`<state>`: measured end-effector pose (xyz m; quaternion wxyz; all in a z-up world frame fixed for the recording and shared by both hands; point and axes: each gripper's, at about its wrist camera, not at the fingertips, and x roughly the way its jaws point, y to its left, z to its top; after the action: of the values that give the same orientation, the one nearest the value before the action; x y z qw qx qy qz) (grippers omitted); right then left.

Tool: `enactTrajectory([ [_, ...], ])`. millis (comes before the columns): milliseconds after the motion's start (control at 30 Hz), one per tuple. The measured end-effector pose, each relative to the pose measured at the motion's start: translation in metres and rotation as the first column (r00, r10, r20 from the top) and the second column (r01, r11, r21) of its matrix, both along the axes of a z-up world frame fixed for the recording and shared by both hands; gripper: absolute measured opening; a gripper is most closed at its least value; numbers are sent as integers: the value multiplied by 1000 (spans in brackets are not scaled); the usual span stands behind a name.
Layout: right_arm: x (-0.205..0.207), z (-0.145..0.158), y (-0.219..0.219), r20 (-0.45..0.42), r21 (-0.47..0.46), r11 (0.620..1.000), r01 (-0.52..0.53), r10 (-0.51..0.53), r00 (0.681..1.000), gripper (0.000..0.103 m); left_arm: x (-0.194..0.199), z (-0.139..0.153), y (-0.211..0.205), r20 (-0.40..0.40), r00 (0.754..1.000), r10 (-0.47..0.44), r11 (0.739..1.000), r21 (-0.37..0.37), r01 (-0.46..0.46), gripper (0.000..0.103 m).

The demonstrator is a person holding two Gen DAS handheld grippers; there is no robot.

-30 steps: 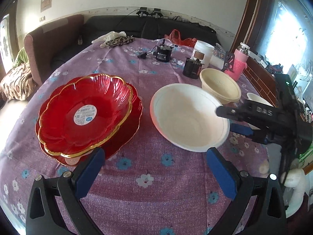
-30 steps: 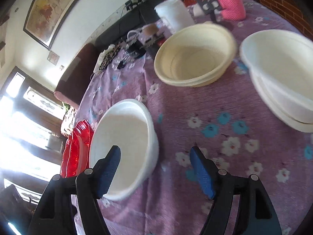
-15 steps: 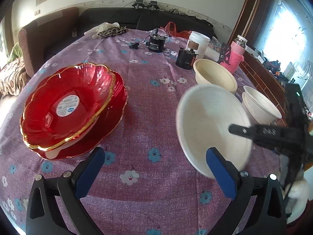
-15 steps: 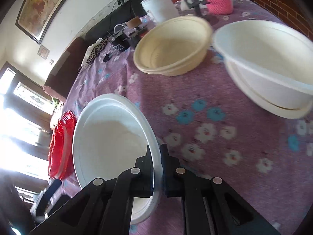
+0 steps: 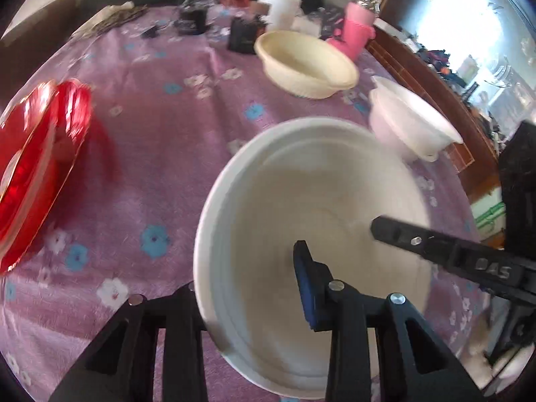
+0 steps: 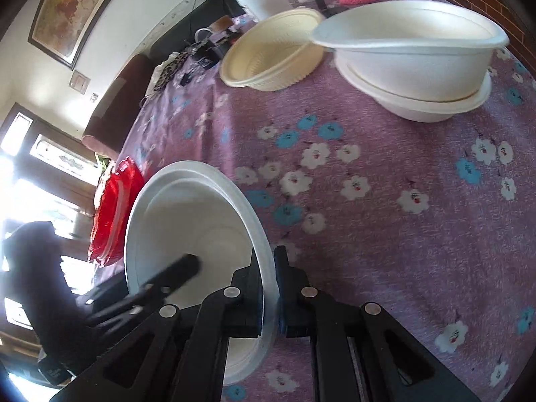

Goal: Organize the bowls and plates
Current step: 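Carry the white bowl with the right tool over the red plate stack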

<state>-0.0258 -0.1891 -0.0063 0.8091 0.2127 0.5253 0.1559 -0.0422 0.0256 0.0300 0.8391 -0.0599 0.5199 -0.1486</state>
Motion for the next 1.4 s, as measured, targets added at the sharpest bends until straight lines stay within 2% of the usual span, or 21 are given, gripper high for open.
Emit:
enactTrajectory([
  [67, -3, 8, 11, 25, -19, 1000, -17, 17, 1000, 8, -5, 3, 9, 22, 1000, 9, 1000, -11, -9, 32],
  [233, -5, 23, 32, 56, 15, 999, -31, 30, 998, 8, -16, 27, 43, 49, 997, 56, 996, -66, -52, 31],
  [367, -8, 59, 67, 131, 9, 997, -79, 77, 988, 8, -25, 57, 74, 122, 985, 123, 989, -93, -112, 31],
  [533, 2, 102, 136, 217, -10, 984, -178, 176, 960, 9, -36, 95, 137, 231, 937, 263, 963, -123, -240, 34],
  [633, 15, 111, 180, 241, -28, 972, -233, 233, 942, 9, -32, 102, 177, 246, 908, 339, 940, -126, -317, 34],
  [767, 34, 103, 239, 218, -58, 952, -302, 307, 927, 9, -17, 95, 227, 229, 873, 430, 903, -110, -416, 34],
  [900, 55, 80, 275, 158, -73, 943, -324, 332, 930, 10, 4, 73, 253, 176, 863, 473, 881, -94, -463, 34],
  [1167, 83, 55, 291, 97, -120, 946, -302, 314, 944, 10, 30, 43, 267, 94, 884, 458, 888, -92, -451, 34],
  [1233, 87, 53, 292, 90, -125, 946, -300, 312, 946, 11, 35, 41, 266, 101, 884, 456, 890, -86, -448, 34],
  [1400, 92, 48, 292, 86, -138, 948, -288, 301, 950, 11, 42, 40, 268, 90, 891, 446, 894, -101, -437, 44],
])
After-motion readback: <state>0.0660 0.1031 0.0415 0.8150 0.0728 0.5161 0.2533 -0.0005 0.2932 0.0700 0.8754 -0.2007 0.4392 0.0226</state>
